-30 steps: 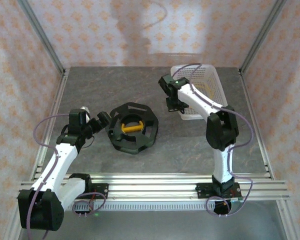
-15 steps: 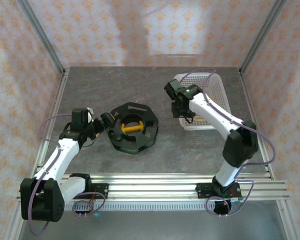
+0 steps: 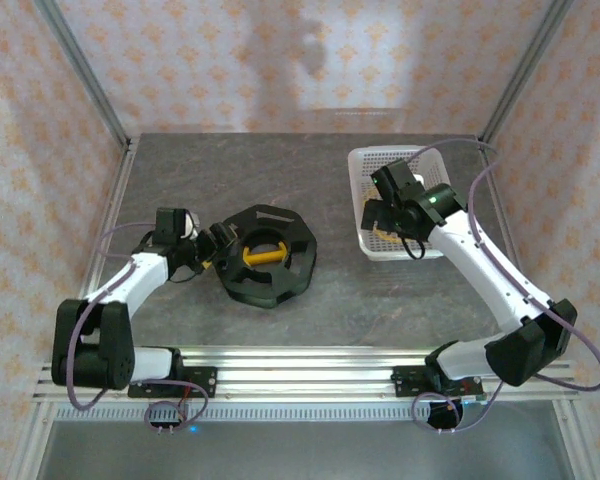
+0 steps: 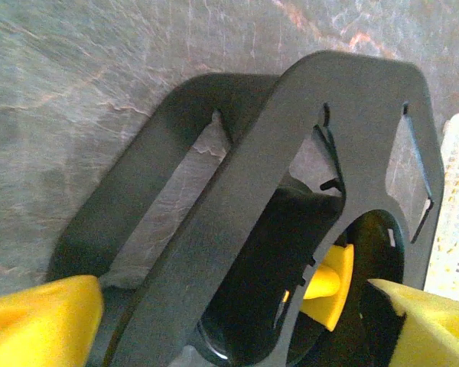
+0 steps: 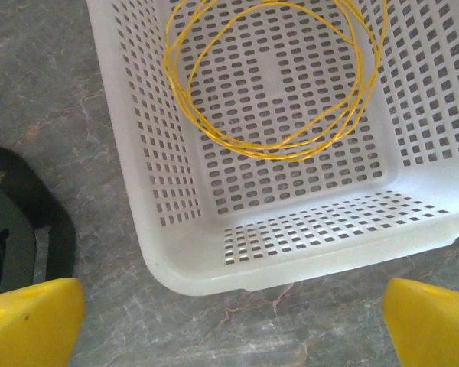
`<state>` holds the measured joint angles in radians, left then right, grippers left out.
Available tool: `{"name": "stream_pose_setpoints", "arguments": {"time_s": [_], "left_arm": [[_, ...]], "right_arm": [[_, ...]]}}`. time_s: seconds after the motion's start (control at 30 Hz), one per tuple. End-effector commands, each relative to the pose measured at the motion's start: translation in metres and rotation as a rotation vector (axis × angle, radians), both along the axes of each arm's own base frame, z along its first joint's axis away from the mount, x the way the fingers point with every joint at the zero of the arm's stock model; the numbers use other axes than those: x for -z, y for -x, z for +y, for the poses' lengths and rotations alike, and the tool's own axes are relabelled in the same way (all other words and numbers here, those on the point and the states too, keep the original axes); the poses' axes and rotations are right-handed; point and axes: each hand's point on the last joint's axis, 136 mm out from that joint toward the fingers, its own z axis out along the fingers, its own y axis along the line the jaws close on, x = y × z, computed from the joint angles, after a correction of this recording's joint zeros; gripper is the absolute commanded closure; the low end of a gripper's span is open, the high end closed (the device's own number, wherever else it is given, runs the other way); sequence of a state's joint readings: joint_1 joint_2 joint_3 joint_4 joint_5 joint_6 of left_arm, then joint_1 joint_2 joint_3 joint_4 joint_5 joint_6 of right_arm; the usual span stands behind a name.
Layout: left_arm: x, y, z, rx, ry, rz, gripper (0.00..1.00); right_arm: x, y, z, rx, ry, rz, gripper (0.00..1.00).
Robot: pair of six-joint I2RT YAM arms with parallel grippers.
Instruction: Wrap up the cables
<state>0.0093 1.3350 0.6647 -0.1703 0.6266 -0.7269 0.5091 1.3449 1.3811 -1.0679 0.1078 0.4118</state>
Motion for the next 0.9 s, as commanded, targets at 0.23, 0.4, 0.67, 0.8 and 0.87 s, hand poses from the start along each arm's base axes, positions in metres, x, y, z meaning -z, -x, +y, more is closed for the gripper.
{"name": "stream_pose_setpoints", "arguments": {"time_s": [0.23, 0.4, 0.67, 0.8, 0.87], "left_arm": [[-0.001, -0.021, -0.024, 0.043, 0.201, -0.075, 0.49], [-0.019, -0.023, -0.025, 0.026, 0.22, -0.125, 0.99], [-0.102, -0.024, -0.008, 0.026, -0.061, -0.227, 1.0], [-0.152, -0.022, -0.002, 0.053, -0.35, -0.26, 1.0], [-0.172, -0.023, -0.002, 0.076, -0.469, -0.278, 1.0]], "right_arm": [[0.002, 0.018, -0.006, 0.03, -0.134, -0.146, 0.01], [0.001, 0.024, -0.008, 0.033, -0.16, -0.168, 0.01], [-0.008, 0.027, -0.014, 0.068, -0.183, -0.214, 0.01], [-0.007, 0.028, -0.012, 0.073, -0.214, -0.228, 0.01], [-0.005, 0.029, -0.011, 0.069, -0.22, -0.232, 0.01]]}}
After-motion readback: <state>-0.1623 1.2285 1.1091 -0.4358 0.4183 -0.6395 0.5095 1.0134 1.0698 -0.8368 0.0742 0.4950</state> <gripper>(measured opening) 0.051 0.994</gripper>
